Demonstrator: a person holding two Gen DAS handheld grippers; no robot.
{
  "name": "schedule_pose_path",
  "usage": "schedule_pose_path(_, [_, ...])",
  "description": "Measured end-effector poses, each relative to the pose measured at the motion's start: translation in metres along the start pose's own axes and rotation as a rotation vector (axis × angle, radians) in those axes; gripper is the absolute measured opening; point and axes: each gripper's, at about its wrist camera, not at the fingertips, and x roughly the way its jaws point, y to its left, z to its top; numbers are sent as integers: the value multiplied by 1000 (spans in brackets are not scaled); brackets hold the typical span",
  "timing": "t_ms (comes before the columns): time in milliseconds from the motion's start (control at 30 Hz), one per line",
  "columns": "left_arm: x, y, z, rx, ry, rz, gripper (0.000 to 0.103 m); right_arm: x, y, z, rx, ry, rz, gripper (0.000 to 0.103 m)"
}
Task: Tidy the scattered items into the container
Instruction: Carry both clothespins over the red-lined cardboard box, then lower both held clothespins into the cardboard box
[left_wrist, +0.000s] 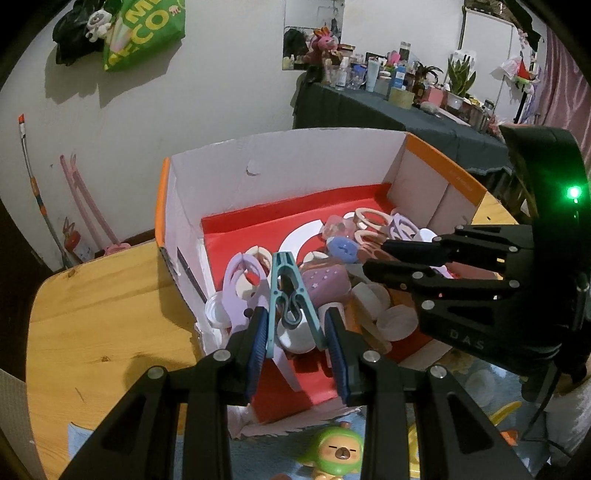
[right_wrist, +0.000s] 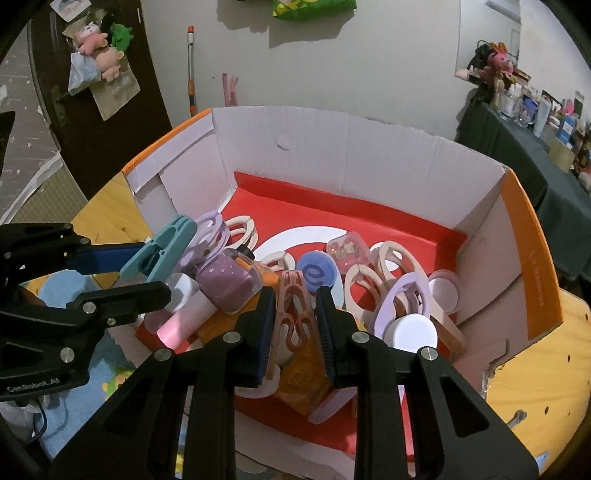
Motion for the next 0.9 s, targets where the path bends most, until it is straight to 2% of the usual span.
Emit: schedule_pose_path(900, [16,6,0,-18,38,6,34,9,3,-5,-21,27,-25,22])
